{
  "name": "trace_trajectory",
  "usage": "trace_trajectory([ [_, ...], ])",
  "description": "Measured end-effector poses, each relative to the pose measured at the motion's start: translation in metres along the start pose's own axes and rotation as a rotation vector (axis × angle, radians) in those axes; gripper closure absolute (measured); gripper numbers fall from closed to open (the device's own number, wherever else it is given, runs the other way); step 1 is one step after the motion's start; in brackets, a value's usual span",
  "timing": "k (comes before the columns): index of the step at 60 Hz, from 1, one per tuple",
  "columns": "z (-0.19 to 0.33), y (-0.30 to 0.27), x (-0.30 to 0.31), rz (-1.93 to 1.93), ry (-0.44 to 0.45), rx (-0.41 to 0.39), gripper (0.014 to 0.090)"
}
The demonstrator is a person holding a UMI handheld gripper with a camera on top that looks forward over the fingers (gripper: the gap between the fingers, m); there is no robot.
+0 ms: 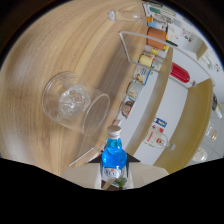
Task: Make me a cup of Mount Fuji.
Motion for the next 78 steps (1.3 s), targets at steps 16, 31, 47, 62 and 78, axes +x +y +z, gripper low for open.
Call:
trace_trajectory([
  [16,-0.016,0.008,0.018,0.253,0.016,0.031,0.0689],
  [31,-0.066,0.069,0.082,1.101,0.168,0.182,0.0688],
  [47,-0.040,0.125,-0.001,1.752,0.007,0.175,0.0687],
  [62,0.008,0.112,-0.113,1.852,-0.260,0.076,0.0687],
  [78,0.021,0.106,-0.156,1.872,-0.404,0.001,0.0687],
])
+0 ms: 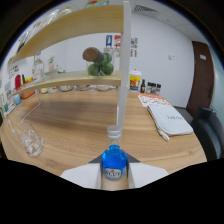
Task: Make me a cup of Mount Fuji.
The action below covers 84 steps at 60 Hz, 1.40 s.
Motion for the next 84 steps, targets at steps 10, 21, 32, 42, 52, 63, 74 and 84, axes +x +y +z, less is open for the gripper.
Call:
trace_trajectory([
  [10,0.000,0.013,0.006,0.047,0.004,-0.062,0.0682],
  [21,-0.007,0.027,0.009,0.060,0.027,-0.106,0.0658],
  [32,-0.029,0.025,0.017,0.080,0.099,-0.122,0.0247],
  [42,-0.073,-0.017,0.002,0.144,0.169,-0.062,0.0196],
  [52,-0.103,-0.060,-0.057,0.196,0.164,-0.010,0.0194],
  [63,-0.099,-0.076,-0.148,0.200,0.114,0.007,0.0193],
  [74,-0.087,-0.096,-0.218,0.223,0.074,-0.010,0.0196],
  [84,-0.108,-0.163,-0.248,0.175,0.084,0.024,0.0195],
])
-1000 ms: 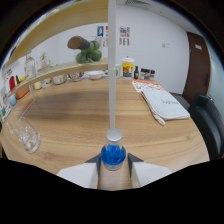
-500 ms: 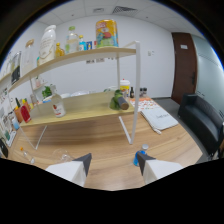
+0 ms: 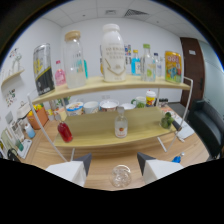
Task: Make me a cup of Mount Fuji.
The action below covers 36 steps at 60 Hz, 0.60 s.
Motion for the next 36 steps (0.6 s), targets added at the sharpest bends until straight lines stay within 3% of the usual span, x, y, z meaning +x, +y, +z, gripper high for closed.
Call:
trace_trajectory([
  [4,-0.014,-0.036,-0.009,0.010,0.014,0.043,0.0193],
  [9,-0.031,-0.085,-0.034,0.024,-0.038,0.134,0.0192],
  [22,-0.054,-0.191,-0.081,-0.068,-0.079,0.418,0.0193],
  [26,-0.046,-0.205,-0.091,-0.085,-0.093,0.456,0.0200],
  [36,-0.012,-0.225,-0.100,-0.078,-0.073,0.438,0.0309],
])
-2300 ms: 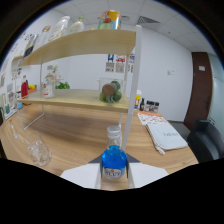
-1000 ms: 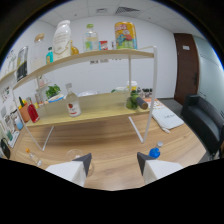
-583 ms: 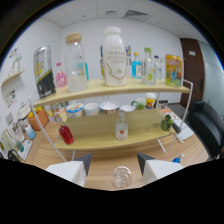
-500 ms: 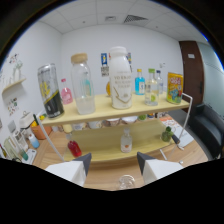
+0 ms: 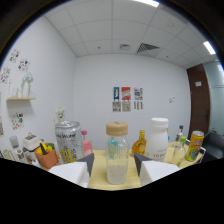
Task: Make me a cup of Mount Fuji.
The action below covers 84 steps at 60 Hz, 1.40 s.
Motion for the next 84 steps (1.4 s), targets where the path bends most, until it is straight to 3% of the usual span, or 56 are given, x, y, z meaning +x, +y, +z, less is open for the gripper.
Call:
trace_trajectory([
  [4,0.011,0.003,0.003,-0.001,0.016,-0.023,0.0361],
  [15,0.026,0.011,0.007,0.016,0.026,-0.071,0.0614],
  [26,0.024,0.011,0.007,0.020,0.025,-0.091,0.0634],
  [41,-0.012,-0.042,-0.004,-0.009,-0.016,0.040,0.0641],
  [48,-0.039,-0.036,-0.008,-0.002,-0.035,0.063,0.0642],
  [57,-0.067,0.022,-0.012,0.005,-0.037,0.010,0.0643],
  [74,-0.083,0.199,-0.014,0.108,-0.011,-0.182,0.0644],
  [84,-0.084,0.268,-0.011,0.280,0.001,-0.228,0.0644],
])
